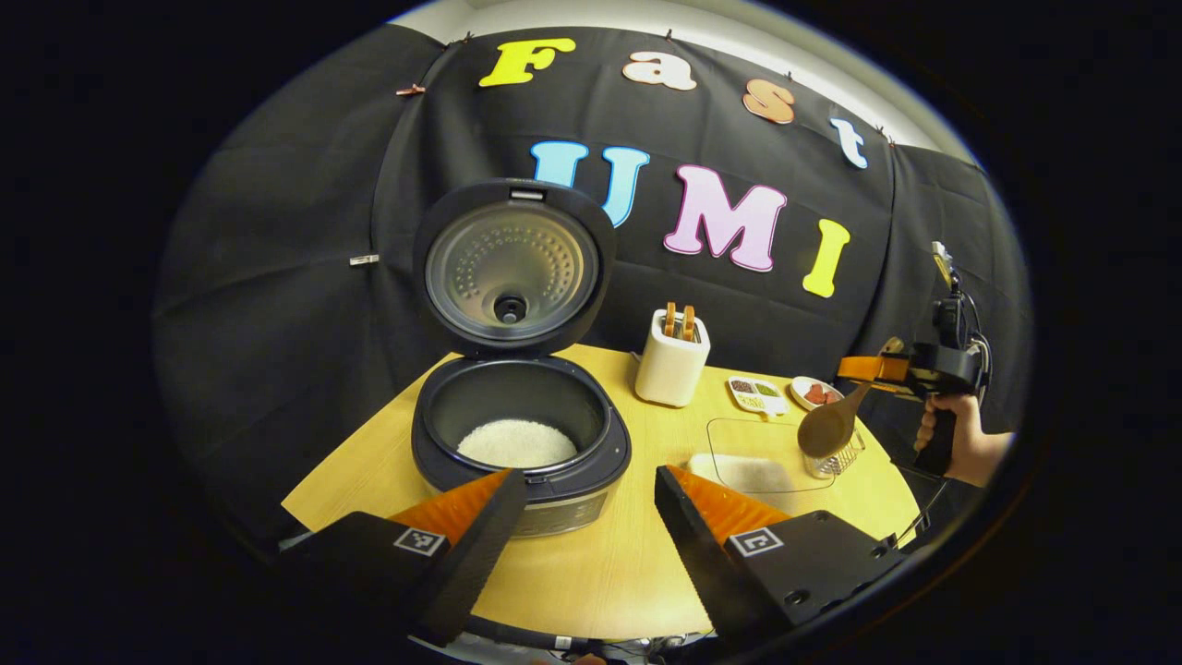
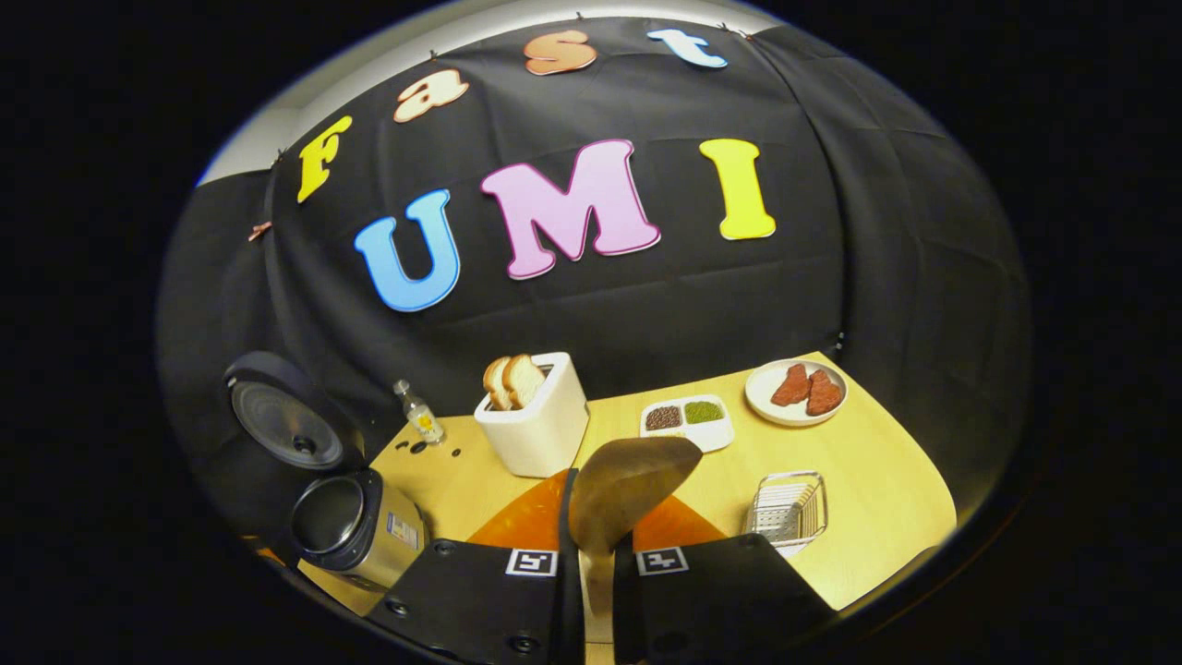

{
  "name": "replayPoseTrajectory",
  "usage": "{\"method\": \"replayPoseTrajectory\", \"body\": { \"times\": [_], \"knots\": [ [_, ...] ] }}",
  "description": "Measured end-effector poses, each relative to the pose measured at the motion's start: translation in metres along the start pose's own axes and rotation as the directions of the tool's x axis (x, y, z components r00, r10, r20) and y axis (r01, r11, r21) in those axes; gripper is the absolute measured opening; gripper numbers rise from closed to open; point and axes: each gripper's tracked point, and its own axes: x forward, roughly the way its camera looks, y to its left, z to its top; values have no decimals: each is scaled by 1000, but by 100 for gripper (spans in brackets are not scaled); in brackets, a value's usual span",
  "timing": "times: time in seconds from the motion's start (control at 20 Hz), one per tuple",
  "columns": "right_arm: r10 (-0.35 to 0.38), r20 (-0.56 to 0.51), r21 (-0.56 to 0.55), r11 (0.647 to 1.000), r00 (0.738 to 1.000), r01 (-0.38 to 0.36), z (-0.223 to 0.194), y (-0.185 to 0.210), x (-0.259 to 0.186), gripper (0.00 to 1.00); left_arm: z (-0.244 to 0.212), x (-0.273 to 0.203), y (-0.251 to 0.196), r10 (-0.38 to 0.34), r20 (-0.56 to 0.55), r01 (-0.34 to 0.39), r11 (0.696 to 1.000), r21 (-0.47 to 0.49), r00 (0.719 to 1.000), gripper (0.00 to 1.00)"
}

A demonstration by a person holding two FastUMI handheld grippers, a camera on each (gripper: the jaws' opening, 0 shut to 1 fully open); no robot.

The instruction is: Close the left gripper, press the button to open the rice cooker; take a wooden spoon from the chopstick holder with the right hand, scoop a spoonful of rice and pour it into the rice cooker, then put the wooden spoon back into the chopstick holder.

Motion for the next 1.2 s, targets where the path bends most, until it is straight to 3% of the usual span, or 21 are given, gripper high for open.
{"method": "replayPoseTrajectory", "body": {
  "times": [0.25, 0.55, 0.75, 0.9, 1.0, 1.2],
  "knots": [
    [-56, -78, -109, 993, 995, 47, -62, -3, 22, 16, -10, 3, 18, 5, -38, -5, 1000, 3, 999, 96],
    [-86, -75, -84, 993, 994, 79, -91, 4, 24, 17, 1, 10, 51, 56, -34, -57, 998, -23, 998, 96],
    [-75, -132, 54, 995, 988, 82, -113, 22, 23, 16, 4, 10, 62, 74, -25, -75, 996, -46, 997, 95],
    [-71, -159, 186, 977, 985, 101, -115, 28, 24, 17, 0, 5, 62, 74, -31, -75, 996, -53, 997, 96],
    [-63, -183, 306, 945, 981, 118, -117, 31, 27, 16, -3, 3, 59, 69, -33, -71, 995, -63, 997, 93],
    [-37, -217, 470, 872, 975, 138, -118, 35, 32, 17, -2, 0, 63, 78, -27, -80, 995, -59, 997, 96]
  ]
}}
